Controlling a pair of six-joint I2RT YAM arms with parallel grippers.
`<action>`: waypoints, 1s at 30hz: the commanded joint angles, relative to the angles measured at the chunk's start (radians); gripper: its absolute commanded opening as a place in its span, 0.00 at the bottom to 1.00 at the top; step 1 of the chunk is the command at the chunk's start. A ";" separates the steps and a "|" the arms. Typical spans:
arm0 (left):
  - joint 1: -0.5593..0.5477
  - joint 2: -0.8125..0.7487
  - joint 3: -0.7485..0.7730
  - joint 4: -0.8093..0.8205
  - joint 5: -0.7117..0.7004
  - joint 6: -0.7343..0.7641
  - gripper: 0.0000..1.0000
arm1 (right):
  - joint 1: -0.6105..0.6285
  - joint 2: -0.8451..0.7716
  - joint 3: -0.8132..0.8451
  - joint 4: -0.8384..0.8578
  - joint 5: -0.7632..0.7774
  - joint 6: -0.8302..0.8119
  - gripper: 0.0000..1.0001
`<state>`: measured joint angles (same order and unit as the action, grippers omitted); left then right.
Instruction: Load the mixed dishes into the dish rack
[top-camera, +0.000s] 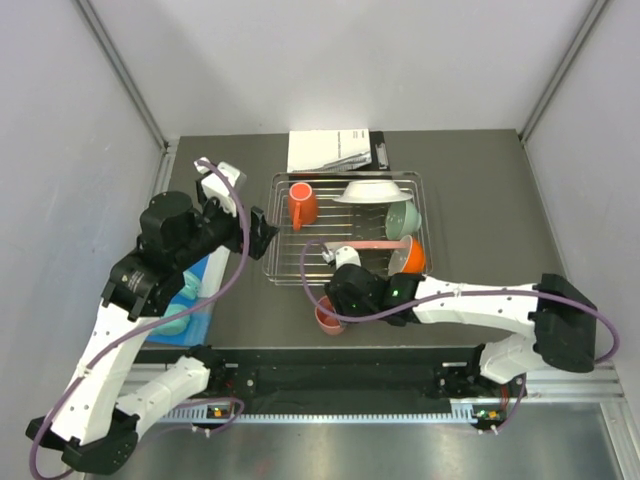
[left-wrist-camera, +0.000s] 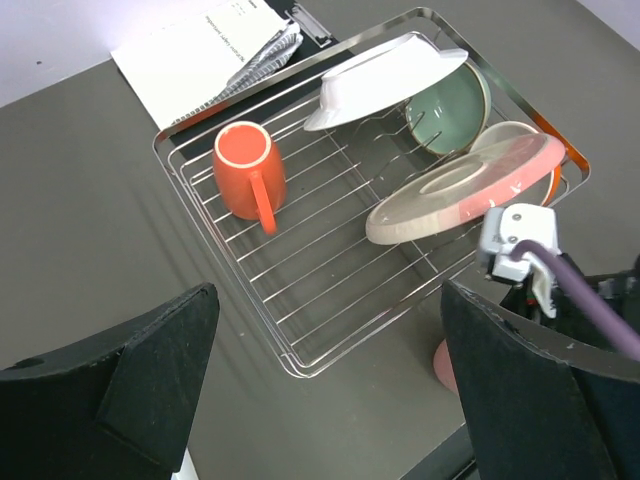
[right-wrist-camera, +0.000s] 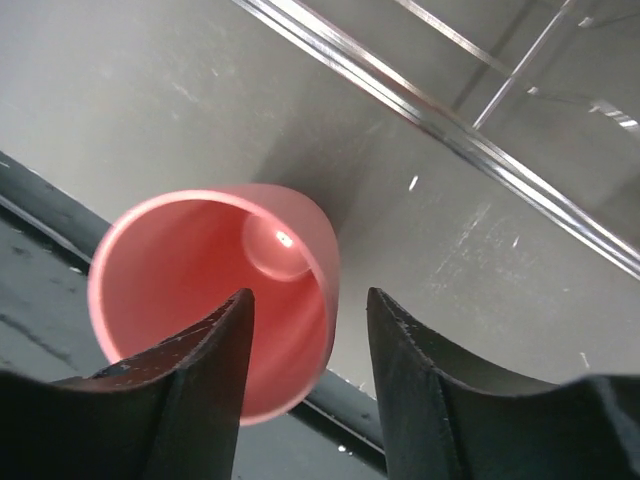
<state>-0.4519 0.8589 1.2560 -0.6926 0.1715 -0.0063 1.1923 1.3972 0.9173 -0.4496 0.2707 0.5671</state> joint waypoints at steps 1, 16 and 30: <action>0.009 -0.031 -0.018 0.042 0.008 -0.027 0.96 | -0.011 0.052 0.040 0.019 -0.038 -0.033 0.45; 0.012 0.091 0.284 0.059 0.028 -0.214 0.99 | -0.003 -0.321 0.169 0.030 -0.094 0.013 0.00; 0.213 0.486 0.576 0.384 0.864 -0.925 0.99 | -0.250 -0.678 -0.047 0.600 -0.477 0.282 0.00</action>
<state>-0.2474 1.2686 1.7824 -0.4603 0.8097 -0.7128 0.9993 0.6701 0.9318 -0.0704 -0.0540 0.7235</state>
